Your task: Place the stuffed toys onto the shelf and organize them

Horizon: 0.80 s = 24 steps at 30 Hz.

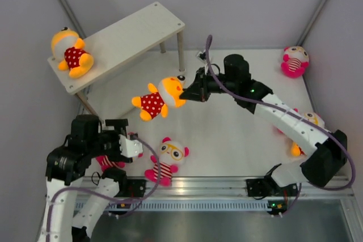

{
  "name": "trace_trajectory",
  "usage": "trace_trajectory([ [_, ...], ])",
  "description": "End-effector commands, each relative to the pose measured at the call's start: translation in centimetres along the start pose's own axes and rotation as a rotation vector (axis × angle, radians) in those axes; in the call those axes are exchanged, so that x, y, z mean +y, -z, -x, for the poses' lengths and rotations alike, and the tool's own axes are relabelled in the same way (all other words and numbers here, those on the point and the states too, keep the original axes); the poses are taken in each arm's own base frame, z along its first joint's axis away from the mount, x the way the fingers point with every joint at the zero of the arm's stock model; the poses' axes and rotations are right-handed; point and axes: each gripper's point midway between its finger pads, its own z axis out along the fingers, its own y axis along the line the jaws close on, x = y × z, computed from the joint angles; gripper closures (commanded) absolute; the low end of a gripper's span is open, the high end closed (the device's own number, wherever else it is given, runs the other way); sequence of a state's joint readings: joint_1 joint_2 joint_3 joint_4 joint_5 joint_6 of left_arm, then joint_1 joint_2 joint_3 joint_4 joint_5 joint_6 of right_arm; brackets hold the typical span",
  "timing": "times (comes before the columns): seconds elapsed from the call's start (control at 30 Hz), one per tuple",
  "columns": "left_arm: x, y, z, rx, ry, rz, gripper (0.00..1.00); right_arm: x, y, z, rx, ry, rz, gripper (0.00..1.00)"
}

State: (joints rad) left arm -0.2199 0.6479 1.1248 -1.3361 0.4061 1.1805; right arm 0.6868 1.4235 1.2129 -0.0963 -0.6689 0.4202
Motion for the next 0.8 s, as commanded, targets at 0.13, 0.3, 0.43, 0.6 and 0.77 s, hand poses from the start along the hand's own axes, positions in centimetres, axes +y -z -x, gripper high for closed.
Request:
trace_trajectory([
  [0.13, 1.3, 3.0, 7.2, -0.307, -0.35, 0.071, 0.09, 5.9, 5.3, 0.8, 0.116, 0.164, 0.057, 1.0],
  [0.3, 1.7, 4.0, 8.2, -0.332, -0.408, 0.104, 0.1, 7.3, 6.2, 1.2, 0.11, 0.193, 0.058, 1.0],
  [0.43, 2.2, 4.4, 8.5, -0.331, -0.449, 0.117, 0.1, 8.6, 6.0, 1.0, 0.112, 0.197, 0.087, 1.0],
  [0.6, 2.2, 3.8, 9.1, -0.369, -0.425, 0.077, 0.16, 10.1, 4.6, 1.2, 0.109, 0.21, 0.121, 1.0],
  [0.77, 1.9, 2.9, 8.6, -0.365, -0.418, 0.051, 0.26, 11.2, 3.6, 1.6, 0.103, 0.218, 0.159, 1.0],
])
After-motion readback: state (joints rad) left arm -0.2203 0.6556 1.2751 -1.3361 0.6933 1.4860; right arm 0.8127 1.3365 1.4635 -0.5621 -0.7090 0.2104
